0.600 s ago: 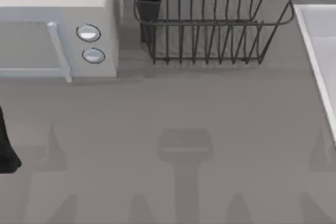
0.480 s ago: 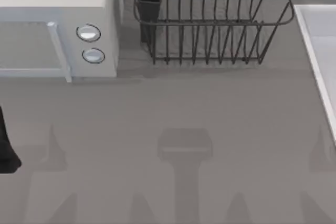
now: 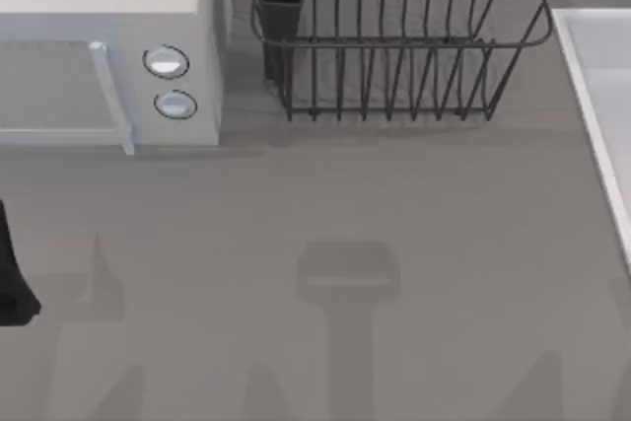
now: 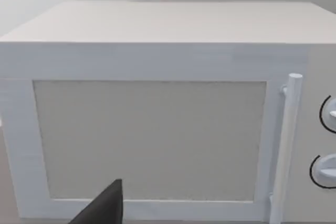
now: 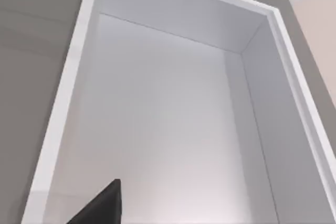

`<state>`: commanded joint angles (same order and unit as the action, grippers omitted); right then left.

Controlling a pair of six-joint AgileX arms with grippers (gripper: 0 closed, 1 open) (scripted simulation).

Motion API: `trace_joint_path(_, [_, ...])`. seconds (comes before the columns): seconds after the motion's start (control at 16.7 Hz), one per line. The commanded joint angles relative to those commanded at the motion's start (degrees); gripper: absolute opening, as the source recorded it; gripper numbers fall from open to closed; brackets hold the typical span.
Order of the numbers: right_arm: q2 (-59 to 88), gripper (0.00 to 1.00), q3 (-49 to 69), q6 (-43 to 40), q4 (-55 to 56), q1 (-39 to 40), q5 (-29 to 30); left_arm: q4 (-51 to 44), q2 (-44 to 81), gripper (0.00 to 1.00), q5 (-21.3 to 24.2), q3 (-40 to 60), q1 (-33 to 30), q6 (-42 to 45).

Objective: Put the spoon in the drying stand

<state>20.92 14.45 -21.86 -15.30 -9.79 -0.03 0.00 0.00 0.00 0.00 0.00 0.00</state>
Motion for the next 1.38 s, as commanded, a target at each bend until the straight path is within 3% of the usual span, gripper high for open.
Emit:
trace_joint_path(0.48, [40.0, 1.0, 23.0, -45.6, -27.4, -16.4, -0.4, 0.0, 0.0, 1.0, 0.0, 0.0, 0.0, 0.0])
trace_joint_path(0.72, [54.8, 1.0, 33.1, -62.7, -37.8, -23.2, -0.3, 0.0, 0.0, 1.0, 0.0, 0.0, 0.0, 0.0])
trace_joint_path(1.02, [64.4, 1.0, 40.8, -74.1, -44.3, -27.9, -0.3, 0.0, 0.0, 1.0, 0.0, 0.0, 0.0, 0.0])
trace_joint_path(1.38, [64.8, 1.0, 41.0, -74.7, -44.3, -27.9, -0.3, 0.0, 0.0, 1.0, 0.0, 0.0, 0.0, 0.0])
